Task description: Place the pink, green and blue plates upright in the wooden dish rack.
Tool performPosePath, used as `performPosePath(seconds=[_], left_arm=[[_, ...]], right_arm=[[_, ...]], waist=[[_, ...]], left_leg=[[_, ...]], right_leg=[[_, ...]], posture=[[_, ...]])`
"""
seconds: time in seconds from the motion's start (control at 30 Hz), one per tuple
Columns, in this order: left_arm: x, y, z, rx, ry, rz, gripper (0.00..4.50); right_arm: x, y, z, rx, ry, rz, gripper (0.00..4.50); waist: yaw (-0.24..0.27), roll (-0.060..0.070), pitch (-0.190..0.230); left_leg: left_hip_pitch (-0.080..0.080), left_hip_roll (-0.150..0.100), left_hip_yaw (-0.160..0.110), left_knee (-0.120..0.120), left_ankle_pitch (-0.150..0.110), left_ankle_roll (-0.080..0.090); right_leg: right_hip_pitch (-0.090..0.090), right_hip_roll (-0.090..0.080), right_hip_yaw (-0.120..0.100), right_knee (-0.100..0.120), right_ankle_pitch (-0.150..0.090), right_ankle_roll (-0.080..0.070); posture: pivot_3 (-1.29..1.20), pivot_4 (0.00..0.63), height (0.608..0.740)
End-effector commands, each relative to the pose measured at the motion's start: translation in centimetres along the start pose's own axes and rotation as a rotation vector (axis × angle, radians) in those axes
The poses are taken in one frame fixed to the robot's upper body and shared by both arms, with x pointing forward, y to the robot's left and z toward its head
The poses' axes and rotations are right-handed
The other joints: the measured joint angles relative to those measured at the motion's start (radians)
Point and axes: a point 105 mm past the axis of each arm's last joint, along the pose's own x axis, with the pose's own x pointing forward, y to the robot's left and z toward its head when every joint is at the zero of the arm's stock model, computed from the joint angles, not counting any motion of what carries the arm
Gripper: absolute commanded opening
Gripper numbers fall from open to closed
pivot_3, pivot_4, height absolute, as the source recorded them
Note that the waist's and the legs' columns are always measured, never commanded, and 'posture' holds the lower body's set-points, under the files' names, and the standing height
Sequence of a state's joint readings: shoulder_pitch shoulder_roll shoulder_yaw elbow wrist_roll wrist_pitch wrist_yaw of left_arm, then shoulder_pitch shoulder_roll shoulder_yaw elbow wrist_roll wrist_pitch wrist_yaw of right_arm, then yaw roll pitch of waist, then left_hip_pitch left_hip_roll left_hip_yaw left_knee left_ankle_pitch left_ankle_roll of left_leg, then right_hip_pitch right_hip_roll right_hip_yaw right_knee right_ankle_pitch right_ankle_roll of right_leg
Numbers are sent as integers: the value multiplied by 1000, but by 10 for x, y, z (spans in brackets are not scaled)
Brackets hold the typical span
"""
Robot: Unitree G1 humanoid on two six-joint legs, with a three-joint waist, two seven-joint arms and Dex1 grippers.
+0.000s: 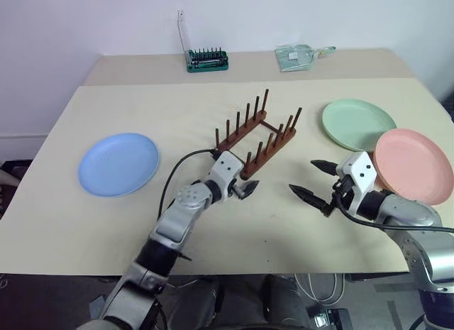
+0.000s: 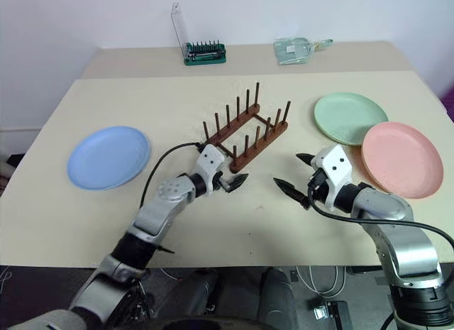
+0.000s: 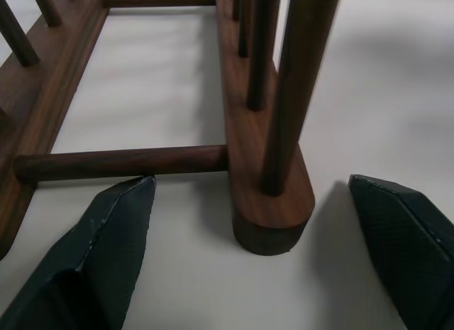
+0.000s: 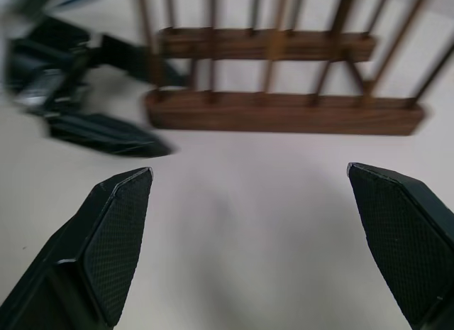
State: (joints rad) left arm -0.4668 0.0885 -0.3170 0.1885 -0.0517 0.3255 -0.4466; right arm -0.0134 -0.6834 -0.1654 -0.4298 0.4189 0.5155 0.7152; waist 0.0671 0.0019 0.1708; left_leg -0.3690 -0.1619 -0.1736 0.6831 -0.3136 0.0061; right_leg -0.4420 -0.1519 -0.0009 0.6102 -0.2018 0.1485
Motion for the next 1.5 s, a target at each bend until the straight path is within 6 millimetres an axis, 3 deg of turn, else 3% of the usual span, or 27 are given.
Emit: performPosePath(seconds=[0.03,0.17,0.23,0.43,0.63,0.77,0.8,0.93,1.03,1.07,1.13,1.27,1.3,1.5], left_arm=[[2,0,-14,-11,34,-1,2732],[0,0,-15,47,39,-42,757],[-1,-3,-14,93,39,-87,737],[-17,-32,11,192,-62,-442,737],[-17,-21,6,311,-7,-576,737],[-10,-16,3,282,8,-588,737],[-7,-11,2,278,12,-566,1775],[-8,7,-7,276,86,-481,3625],[-21,9,-12,269,115,-492,3665],[-27,8,-10,231,110,-497,3404],[-43,-1,-5,170,101,-552,2691],[-58,-15,-4,131,164,-592,758],[-59,-20,-3,133,176,-606,267],[-38,-34,1,162,165,-547,267]], right_arm=[[0,0,14,-37,-45,-4,4500],[-1,-1,12,-46,-28,-8,4500],[-4,-3,6,-56,2,-8,4500],[-22,0,-16,-50,114,41,4500],[-28,2,-18,-44,106,6,4500],[-29,5,-20,-40,107,-7,4500],[-29,5,-21,-39,108,-12,4500],[-36,-7,-25,-44,138,-79,4500],[-42,-18,-34,-52,188,-120,3665],[-44,-19,-38,-51,205,-123,3168],[-46,-23,-47,-53,248,-135,2208],[-46,-29,-59,-75,301,-148,217],[-44,-30,-61,-87,311,-150,0],[-28,-40,-68,-150,334,-162,0]], waist=[[-1,0,0],[-2,0,0],[-2,0,0],[-2,0,0],[-2,-1,0],[-3,-1,1],[-3,-1,1],[-3,-2,1],[-8,-2,1],[-12,-2,1],[-26,-1,1],[-27,-1,1],[-25,-1,1],[-27,-2,1]], left_leg=[[0,0,0,0,0,0],[0,0,0,0,0,0],[0,0,0,0,0,0],[0,0,0,-1,-1,1],[-1,0,0,0,-1,1],[-1,0,0,0,-1,1],[-1,0,0,0,-1,2],[-1,0,0,0,-1,2],[0,0,0,0,-1,2],[0,0,0,-1,-1,2],[0,1,0,-1,-1,2],[1,0,0,-2,-1,2],[1,0,0,-1,-1,2],[3,0,1,-1,-1,2]], right_leg=[[0,0,0,0,0,0],[0,0,0,0,0,0],[0,0,0,0,0,0],[-1,0,0,0,0,0],[-1,0,0,-1,0,0],[-1,0,0,-1,0,0],[-1,0,0,-1,0,0],[-1,0,0,-1,1,1],[-1,1,0,-1,1,1],[-1,1,0,-1,1,1],[-1,1,0,-1,0,1],[-1,1,1,0,0,1],[0,1,1,0,0,1],[2,1,1,0,0,1]], posture=[[0,150,738],[0,150,738],[0,150,738],[0,150,738],[0,150,738],[0,150,738],[0,150,738],[0,150,738],[0,150,738],[0,150,738],[0,150,738],[0,150,738],[0,150,738],[0,150,738]])
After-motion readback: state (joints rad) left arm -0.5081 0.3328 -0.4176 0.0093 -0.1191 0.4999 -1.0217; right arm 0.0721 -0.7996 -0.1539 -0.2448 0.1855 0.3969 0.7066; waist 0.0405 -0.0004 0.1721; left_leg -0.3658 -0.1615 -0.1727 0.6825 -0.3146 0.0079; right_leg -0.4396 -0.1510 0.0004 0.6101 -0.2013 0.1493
